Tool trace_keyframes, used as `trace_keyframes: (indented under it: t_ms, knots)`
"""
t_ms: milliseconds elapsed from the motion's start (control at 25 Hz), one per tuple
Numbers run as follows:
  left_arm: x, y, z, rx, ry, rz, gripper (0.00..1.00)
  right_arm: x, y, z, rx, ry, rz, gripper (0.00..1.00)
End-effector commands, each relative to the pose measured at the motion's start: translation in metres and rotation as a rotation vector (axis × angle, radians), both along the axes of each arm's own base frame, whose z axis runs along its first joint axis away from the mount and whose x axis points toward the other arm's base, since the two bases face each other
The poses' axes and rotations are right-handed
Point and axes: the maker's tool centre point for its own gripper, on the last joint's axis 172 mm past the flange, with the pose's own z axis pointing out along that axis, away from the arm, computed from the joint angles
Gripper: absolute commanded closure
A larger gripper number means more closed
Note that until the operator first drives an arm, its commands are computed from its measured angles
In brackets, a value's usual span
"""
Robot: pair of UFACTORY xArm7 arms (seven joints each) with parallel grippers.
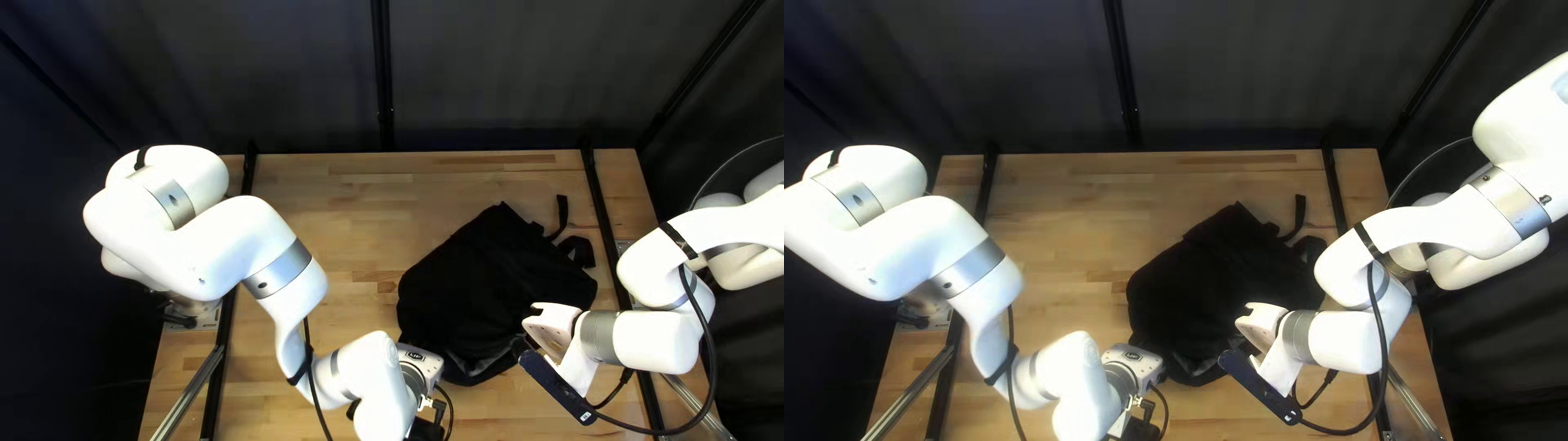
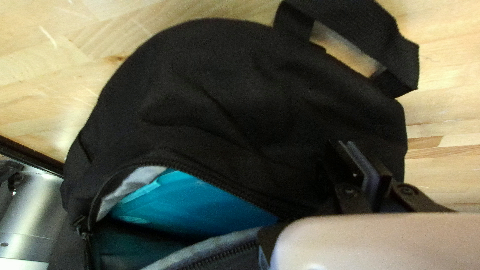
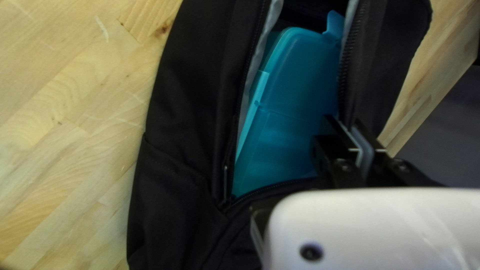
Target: Remove a lunch box from a kids backpack
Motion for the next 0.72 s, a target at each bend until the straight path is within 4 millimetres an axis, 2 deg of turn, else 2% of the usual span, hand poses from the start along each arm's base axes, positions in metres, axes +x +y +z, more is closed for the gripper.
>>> trace_keyframes:
  t_ms: [40,520,720]
  knots:
    - [0.000,0.006,0.000,-0.014,-0.006,-0.007,1.00,0.003,0.002,0.002,0.001,0.004,0.000,1.00]
    - [-0.009,0.028,-0.001,-0.059,-0.040,-0.020,1.00,0.008,0.009,0.001,0.007,0.018,-0.005,1.00]
    - [-0.017,0.038,0.005,-0.063,-0.043,-0.016,1.00,0.011,0.011,-0.002,0.015,0.024,-0.006,1.00]
